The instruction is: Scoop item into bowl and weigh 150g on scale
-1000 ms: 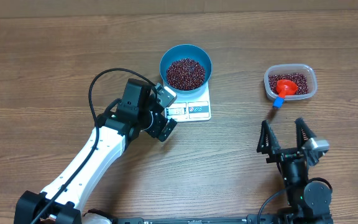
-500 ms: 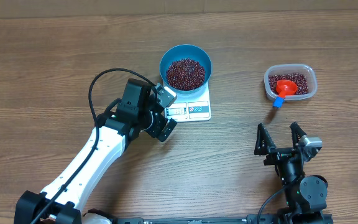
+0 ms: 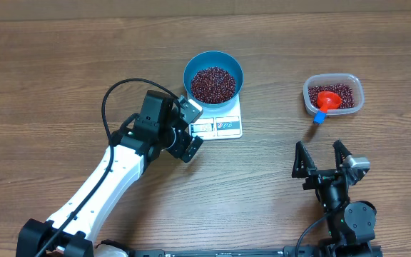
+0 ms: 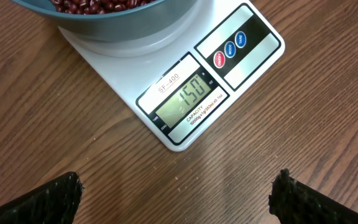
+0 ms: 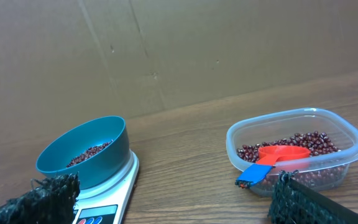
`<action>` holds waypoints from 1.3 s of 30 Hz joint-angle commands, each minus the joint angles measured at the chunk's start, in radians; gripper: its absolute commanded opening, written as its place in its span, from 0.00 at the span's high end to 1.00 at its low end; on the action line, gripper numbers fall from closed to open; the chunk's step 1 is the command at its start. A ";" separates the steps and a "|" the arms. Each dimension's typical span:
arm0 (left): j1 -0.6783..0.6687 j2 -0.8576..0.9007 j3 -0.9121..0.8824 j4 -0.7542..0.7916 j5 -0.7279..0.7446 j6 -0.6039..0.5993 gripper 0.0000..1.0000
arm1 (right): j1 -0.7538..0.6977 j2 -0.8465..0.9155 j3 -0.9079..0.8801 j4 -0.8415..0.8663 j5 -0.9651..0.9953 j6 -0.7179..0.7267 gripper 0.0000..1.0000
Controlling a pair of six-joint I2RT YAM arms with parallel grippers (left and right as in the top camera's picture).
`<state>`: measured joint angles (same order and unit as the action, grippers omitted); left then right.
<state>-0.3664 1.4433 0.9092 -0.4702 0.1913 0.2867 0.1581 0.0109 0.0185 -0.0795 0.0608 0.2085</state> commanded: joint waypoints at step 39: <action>0.205 -1.035 -0.412 -0.209 -0.131 0.102 0.00 | 0.005 -0.008 -0.011 0.003 0.013 0.000 0.00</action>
<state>-0.1677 0.4271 0.5079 -0.7597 0.0700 0.3489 0.1581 0.0109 0.0185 -0.0799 0.0605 0.2089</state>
